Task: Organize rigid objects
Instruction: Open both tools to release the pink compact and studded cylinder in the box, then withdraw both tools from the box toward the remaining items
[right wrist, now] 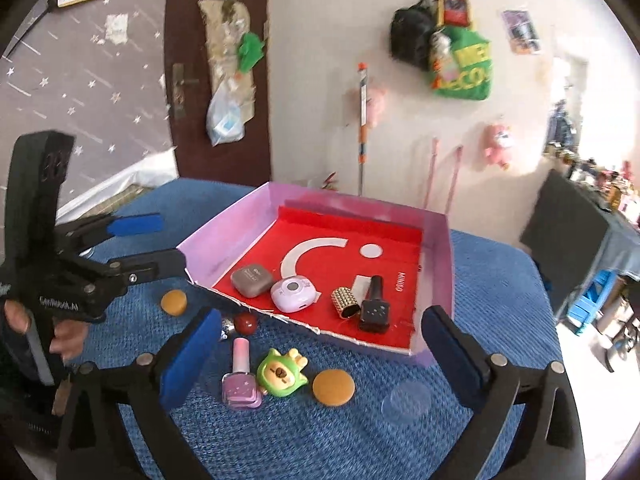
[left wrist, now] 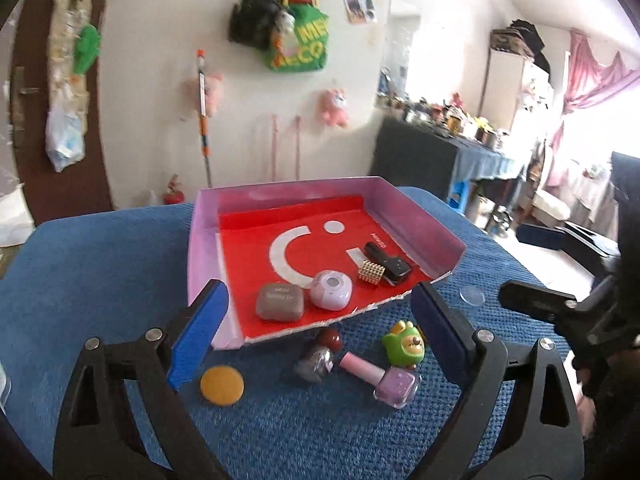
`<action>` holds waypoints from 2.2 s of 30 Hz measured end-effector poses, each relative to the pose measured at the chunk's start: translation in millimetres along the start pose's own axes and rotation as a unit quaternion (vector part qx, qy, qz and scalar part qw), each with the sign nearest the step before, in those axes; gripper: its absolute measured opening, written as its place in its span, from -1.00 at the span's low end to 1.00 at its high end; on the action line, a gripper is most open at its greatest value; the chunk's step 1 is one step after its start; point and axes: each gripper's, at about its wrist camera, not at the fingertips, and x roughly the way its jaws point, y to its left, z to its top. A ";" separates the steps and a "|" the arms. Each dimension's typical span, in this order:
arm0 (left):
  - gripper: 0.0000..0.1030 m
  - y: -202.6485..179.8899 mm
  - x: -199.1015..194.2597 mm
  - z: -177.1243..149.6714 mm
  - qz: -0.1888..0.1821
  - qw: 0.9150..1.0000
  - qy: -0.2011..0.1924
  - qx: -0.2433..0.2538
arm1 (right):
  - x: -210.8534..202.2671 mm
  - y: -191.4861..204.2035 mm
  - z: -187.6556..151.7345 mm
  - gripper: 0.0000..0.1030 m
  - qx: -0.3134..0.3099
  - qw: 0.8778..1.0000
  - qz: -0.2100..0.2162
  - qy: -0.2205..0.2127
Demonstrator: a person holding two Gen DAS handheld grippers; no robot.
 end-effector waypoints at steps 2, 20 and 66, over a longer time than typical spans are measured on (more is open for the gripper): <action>0.82 -3.4 -6.2 -10.0 0.009 1.000 -0.009 -0.002 | -8.2 3.4 -7.7 0.99 0.012 1.000 -0.005 -0.012; 0.82 -25.0 -22.3 -90.2 0.063 0.998 0.007 -0.031 | -20.1 16.7 -92.0 1.00 0.076 0.992 -0.097 -0.038; 0.66 58.8 47.6 -68.4 0.093 0.986 0.139 -0.026 | 51.5 -74.9 -90.5 0.88 0.150 0.982 -0.078 0.088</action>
